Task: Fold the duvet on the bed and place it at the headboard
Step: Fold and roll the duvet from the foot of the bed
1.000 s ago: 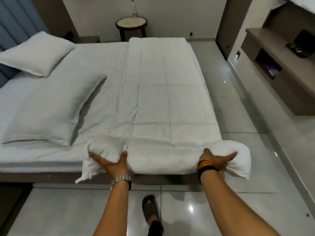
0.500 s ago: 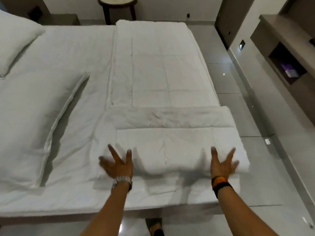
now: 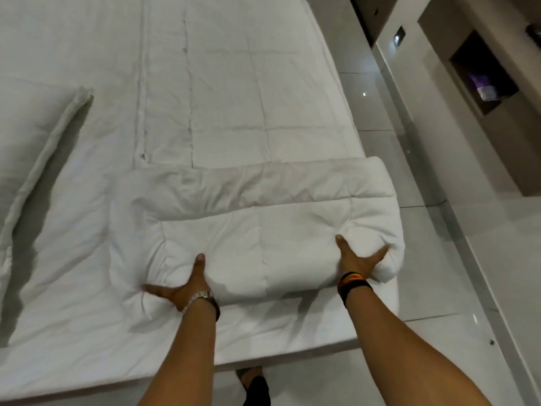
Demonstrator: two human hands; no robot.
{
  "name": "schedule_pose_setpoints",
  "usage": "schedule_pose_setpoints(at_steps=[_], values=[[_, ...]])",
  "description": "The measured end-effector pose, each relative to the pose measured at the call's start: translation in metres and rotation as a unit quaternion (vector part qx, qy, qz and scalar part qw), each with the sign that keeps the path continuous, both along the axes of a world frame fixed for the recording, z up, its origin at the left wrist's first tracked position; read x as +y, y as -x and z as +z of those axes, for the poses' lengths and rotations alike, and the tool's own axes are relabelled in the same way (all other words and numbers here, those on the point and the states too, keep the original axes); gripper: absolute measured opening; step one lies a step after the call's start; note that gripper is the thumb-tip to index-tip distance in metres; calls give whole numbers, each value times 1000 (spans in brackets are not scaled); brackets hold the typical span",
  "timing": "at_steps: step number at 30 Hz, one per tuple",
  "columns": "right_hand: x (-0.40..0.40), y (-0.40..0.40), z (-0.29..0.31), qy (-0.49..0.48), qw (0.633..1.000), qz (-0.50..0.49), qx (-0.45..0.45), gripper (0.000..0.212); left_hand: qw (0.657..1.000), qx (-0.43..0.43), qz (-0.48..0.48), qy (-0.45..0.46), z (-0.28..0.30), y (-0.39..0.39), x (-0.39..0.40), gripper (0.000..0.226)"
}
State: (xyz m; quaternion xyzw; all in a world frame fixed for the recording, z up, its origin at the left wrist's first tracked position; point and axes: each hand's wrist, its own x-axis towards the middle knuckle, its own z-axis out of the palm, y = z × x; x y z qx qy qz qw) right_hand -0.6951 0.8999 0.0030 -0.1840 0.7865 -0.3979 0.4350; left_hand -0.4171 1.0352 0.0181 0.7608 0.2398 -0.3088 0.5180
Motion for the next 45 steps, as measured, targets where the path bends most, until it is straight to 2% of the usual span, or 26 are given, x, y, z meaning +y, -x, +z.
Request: schedule_pose_setpoints(at_steps=[6,10,15,18,22,24,25,30,33,35,36,38,39,42,43,45], values=[[53,22,12,42,999,19,-7,116,997,-73,-1,20,30,18,47,114],[118,43,32,39,998,34,-29,112,996,-87,6,9,54,42,116,111],[206,85,65,27,997,40,-52,113,992,-120,2,46,85,86,205,112],[256,113,86,0,998,34,-43,112,995,-92,8,23,101,115,251,115],[286,127,117,-17,999,41,-12,114,1000,-3,13,8,116,130,279,122],[272,117,134,-12,999,53,1,115,998,42,37,41,126,120,264,121],[256,108,142,-7,998,63,9,115,997,35,41,50,131,109,249,119],[138,40,193,83,991,95,39,104,989,-92,-51,105,176,43,140,115],[49,-11,218,179,975,134,-13,103,950,-199,-137,196,190,0,65,103],[7,-34,224,227,956,183,-28,103,929,-212,-197,230,193,-22,26,95],[-8,-43,222,231,951,205,-3,99,928,-204,-206,234,191,-32,9,90],[-23,-52,204,224,946,228,60,92,946,-185,-181,196,176,-46,-15,83],[-23,-50,187,210,949,221,82,90,961,-169,-171,141,163,-46,-19,84],[-18,-44,122,89,978,163,96,96,981,-69,-180,-34,109,-42,-24,105],[-16,-41,102,35,986,138,82,101,984,-28,-170,-46,93,-41,-26,113],[-20,-38,74,-29,993,110,44,113,991,8,-136,-12,68,-42,-34,129]])
